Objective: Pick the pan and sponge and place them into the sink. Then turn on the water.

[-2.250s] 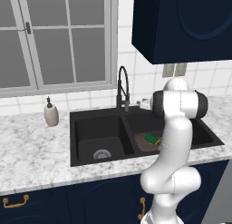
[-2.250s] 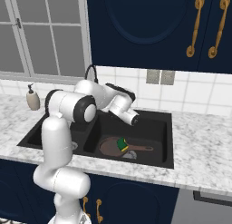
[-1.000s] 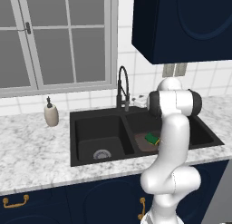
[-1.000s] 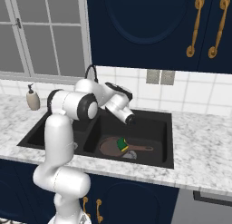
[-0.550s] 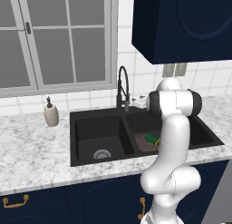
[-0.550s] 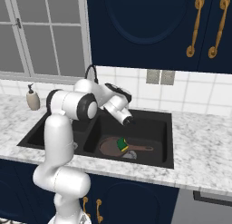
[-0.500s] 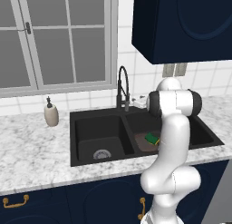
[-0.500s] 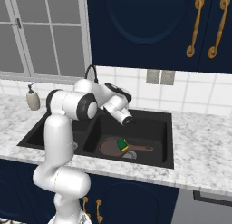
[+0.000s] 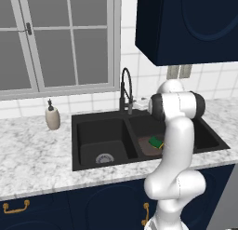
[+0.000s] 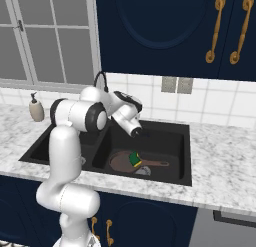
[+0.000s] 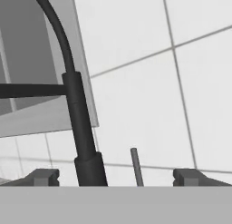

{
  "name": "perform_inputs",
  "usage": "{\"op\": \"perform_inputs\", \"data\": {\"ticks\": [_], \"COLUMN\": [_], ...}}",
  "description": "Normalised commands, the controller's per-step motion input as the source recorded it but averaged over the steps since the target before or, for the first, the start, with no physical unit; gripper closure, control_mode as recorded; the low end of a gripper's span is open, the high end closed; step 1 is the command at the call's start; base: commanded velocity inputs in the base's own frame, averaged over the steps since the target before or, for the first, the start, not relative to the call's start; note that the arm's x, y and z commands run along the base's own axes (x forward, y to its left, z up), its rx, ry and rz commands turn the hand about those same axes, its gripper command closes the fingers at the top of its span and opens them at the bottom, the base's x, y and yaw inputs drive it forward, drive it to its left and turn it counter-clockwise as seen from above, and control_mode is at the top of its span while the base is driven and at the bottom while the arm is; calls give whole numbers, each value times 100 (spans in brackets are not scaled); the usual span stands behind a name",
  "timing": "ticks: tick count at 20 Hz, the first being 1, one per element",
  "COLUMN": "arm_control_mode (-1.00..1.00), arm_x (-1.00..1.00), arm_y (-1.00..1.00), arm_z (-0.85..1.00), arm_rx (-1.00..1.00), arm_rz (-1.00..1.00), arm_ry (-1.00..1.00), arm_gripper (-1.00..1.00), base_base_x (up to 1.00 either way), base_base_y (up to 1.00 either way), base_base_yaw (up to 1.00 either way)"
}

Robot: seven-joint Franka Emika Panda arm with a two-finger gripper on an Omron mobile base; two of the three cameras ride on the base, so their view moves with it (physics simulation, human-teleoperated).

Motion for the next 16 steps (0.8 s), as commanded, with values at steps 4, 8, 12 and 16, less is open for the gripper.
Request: {"op": "perform_inputs", "data": {"ticks": [4, 8, 12, 16], "arm_control_mode": [-100, -100, -100, -100], "arm_x": [16, 13, 4, 7], "arm_y": [0, 0, 0, 0], "arm_z": [0, -1, -14, -10], "arm_rx": [0, 0, 0, 0], "arm_rz": [-6, -7, -4, -3], "arm_ry": [-5, -4, -2, 0], "arm_gripper": [-100, -100, -100, -100], "base_base_x": [0, 0, 0, 0], "base_base_y": [0, 0, 0, 0], "base_base_yaw": [0, 0, 0, 0]}}
